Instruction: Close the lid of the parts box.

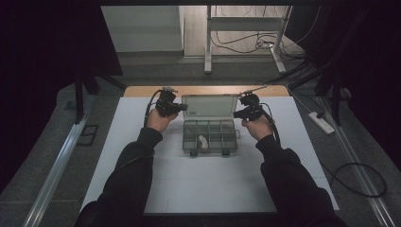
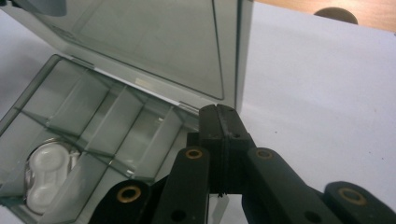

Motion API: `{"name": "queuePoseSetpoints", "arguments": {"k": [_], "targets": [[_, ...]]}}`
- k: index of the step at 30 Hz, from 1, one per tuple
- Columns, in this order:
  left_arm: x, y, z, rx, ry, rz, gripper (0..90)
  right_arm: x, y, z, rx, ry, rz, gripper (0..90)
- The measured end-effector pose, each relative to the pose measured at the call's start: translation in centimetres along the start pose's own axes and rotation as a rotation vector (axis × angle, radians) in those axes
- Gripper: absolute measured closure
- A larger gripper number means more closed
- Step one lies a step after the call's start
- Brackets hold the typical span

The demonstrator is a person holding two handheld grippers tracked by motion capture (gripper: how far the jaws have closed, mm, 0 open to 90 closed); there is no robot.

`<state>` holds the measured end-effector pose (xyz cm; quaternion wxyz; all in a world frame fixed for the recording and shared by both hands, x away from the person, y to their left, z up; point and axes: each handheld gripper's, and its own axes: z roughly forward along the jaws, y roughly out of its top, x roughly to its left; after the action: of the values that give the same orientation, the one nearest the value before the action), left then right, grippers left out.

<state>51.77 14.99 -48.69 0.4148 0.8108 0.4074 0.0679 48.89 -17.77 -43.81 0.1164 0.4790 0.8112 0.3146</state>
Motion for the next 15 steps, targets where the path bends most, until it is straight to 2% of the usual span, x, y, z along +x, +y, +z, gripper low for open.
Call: {"name": "queuePoseSetpoints", "arguments": {"k": [8, 12, 15], "targets": [[-1.1, -0.2, -0.6, 0.016, -0.008, 0.044, 89.3, 0.6, -0.4, -0.7, -0.011, 0.019, -0.028, 89.6], [-1.2, -0.3, -1.0, 0.018, -0.010, 0.054, 89.3, 0.8, -0.6, -0.9, -0.008, 0.021, -0.040, 89.6], [-1.4, -0.6, -1.7, 0.023, -0.009, 0.065, 89.3, 1.1, -1.0, -1.3, -0.005, 0.027, -0.054, 89.6]]}}
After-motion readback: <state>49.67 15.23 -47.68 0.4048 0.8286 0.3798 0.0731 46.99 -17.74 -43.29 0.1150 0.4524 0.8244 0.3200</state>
